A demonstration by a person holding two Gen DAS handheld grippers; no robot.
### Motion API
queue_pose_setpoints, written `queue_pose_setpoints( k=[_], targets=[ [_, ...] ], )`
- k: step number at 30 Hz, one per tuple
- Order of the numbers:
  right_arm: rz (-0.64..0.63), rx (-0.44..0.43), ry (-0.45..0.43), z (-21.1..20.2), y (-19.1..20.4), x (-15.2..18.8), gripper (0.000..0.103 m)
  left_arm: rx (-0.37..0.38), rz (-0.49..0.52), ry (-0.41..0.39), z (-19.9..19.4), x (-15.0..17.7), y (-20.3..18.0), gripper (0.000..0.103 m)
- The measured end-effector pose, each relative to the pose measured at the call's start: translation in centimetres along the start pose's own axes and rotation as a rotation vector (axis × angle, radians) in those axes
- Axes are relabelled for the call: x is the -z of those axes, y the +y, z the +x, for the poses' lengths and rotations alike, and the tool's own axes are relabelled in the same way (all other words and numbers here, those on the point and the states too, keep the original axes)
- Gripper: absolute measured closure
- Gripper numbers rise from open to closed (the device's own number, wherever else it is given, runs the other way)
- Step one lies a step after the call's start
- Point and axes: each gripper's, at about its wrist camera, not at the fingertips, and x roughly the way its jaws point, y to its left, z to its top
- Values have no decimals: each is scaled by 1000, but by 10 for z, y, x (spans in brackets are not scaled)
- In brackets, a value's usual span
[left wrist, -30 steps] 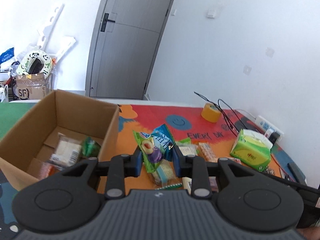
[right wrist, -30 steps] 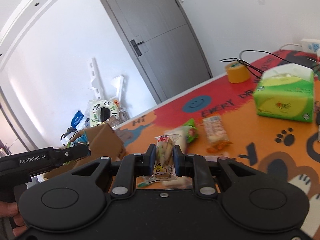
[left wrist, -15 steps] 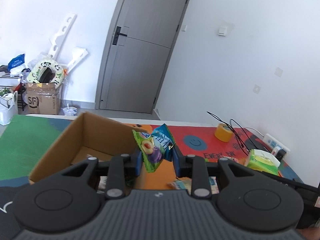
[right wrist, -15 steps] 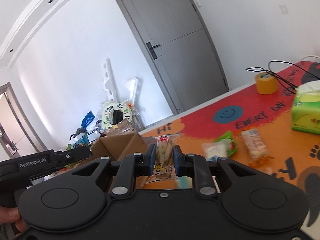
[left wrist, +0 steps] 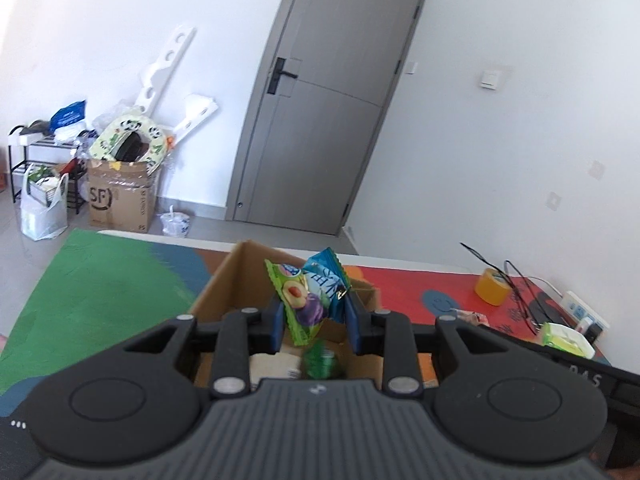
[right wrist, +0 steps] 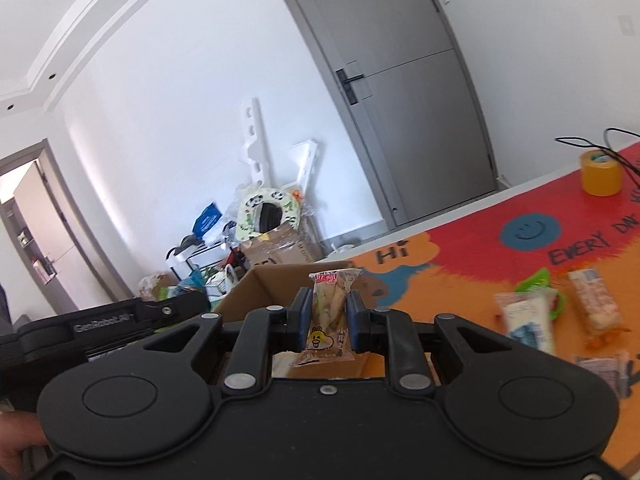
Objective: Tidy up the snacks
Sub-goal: 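Carry the candy bag and cream snack with both grippers over the box, then open both grippers to drop the candy bag and cream snack into the box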
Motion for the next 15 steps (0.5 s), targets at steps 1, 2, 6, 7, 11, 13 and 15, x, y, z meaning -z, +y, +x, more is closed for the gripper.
queue_pose_setpoints(
  k=[1,2,6,7,11,13,15],
  targets=[
    [-3,-5,5,3,4,0,83,-6,-5,3,2,-1,4,74],
    [-7,-10,11,6,7,0,83,-12,-7,4,3,-1,8,74],
    [-24,-23,33,19,21,0,83,-31,-18,20,10,-2,21,74],
    [-30,-24,39,23,24,1,83,-35,-23,26,12,-1,24,74],
    [-46,-26,61,32,37,3,83,-21,-7,71,21,0,28,71],
    [-50,-27,66,34,41,4,83,-55,7,64,19,1,27,67],
    [-51,-29,71,36,44,5,83,-58,-3,65,17,1,32,60]
  ],
)
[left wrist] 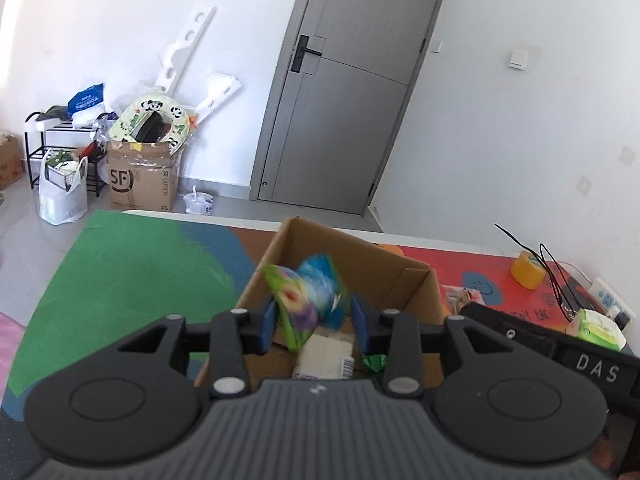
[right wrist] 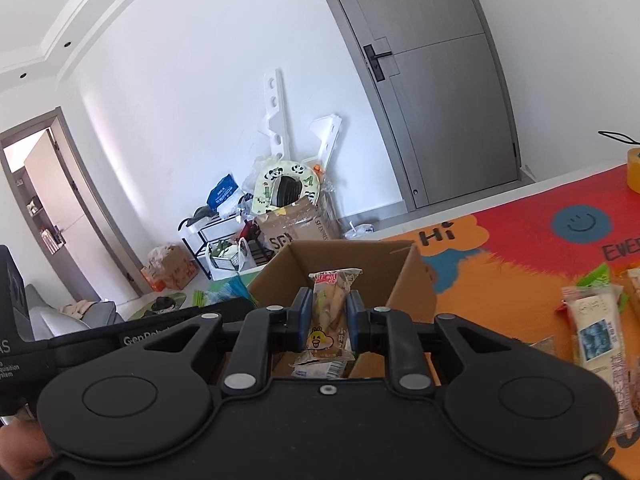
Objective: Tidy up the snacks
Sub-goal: 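Open both grippers to drop the candy bag and cream snack into the box, then move both tools back from the box toward the remaining snacks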
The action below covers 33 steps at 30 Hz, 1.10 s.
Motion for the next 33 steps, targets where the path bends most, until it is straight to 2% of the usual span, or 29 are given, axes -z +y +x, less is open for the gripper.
queue_pose_setpoints(
  k=[8,11,13,14,15,19,21,25,30,33],
  targets=[
    [-2,-15,20,1,7,5,83,-7,-16,-9,-15,1,5,45],
    [2,-16,22,-2,9,7,77,-11,-26,-19,-19,0,7,41],
    [8,-13,18,-5,9,5,65,-22,-29,-28,-23,1,6,33],
    [19,-20,12,-8,7,4,53,-27,-30,-33,-24,1,6,31],
    [24,-22,-1,-12,6,3,47,-31,-34,-40,-27,1,7,29],
    [14,8,-15,-22,3,2,44,-58,-59,-59,-34,0,10,20],
    [28,18,-16,-27,-1,3,36,-76,-69,-64,-37,1,10,17],
    [30,53,-15,-36,-9,7,28,-88,-87,-69,-42,2,9,12],
    [31,67,5,-45,-15,13,8,-85,-84,-48,-46,7,6,10],
    [24,67,13,-51,-17,14,0,-68,-67,-27,-48,11,1,10]
  ],
)
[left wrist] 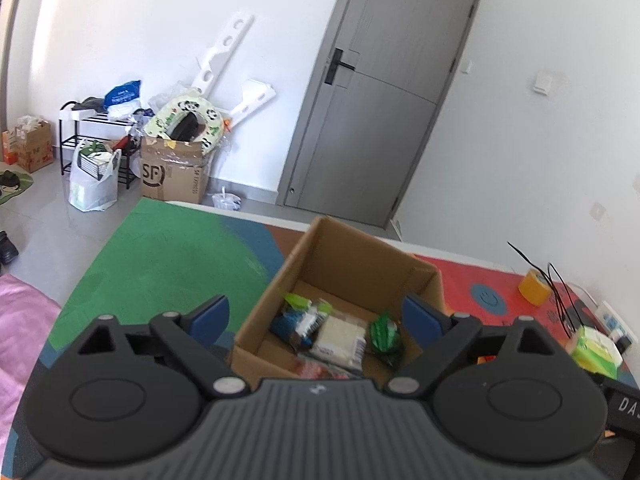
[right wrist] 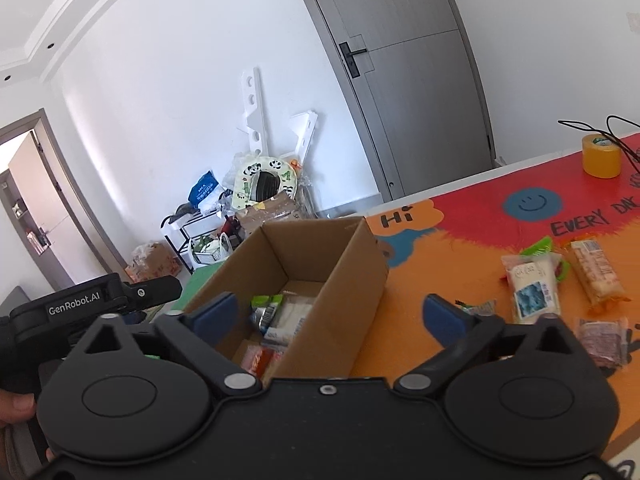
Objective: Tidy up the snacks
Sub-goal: 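Move both tools back from the box toward the remaining snacks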
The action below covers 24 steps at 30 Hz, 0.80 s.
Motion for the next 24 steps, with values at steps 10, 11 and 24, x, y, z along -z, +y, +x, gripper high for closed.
queue_pose_setpoints(
  k=[10,11,24],
  targets=[
    [27,38,6,-18,-16,5,0,35,37,17,-12,11,-15,8],
    [29,42,4,-20,-17,6,0,39,39,17,-13,12,-17,7],
    [28,97,-38,-58,-42,6,0,109,69,13,-19,22,-54,7]
  ],
)
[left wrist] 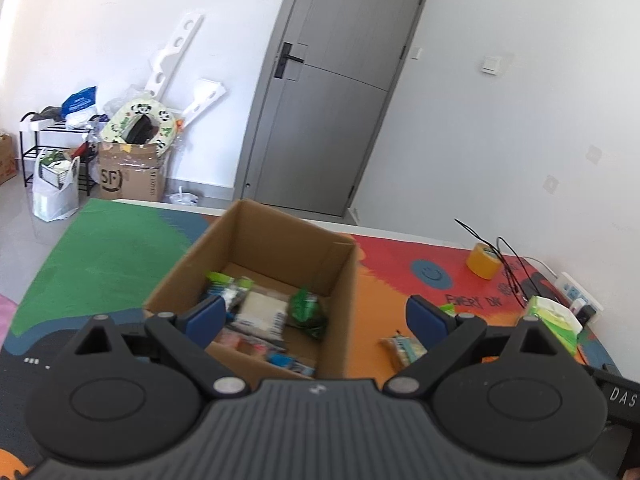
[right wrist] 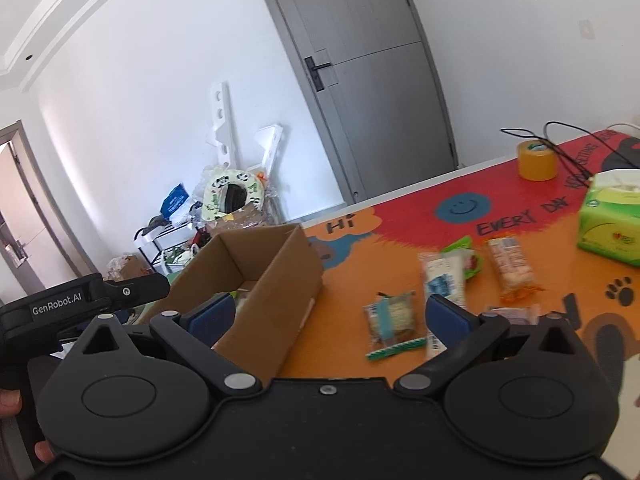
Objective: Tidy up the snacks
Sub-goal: 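Move both tools back from the box toward the remaining snacks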
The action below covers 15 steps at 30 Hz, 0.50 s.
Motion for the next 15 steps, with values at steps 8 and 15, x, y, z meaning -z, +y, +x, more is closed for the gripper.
queue_pose_setpoints(
  k=[8,15],
  targets=[
    [27,56,-37,-19,-28,-3,0,39,25,22,7,9,-24,7],
    [41,74,-64,-29,-47,-6,0,87,30,34,17,13,-49,7]
  ],
)
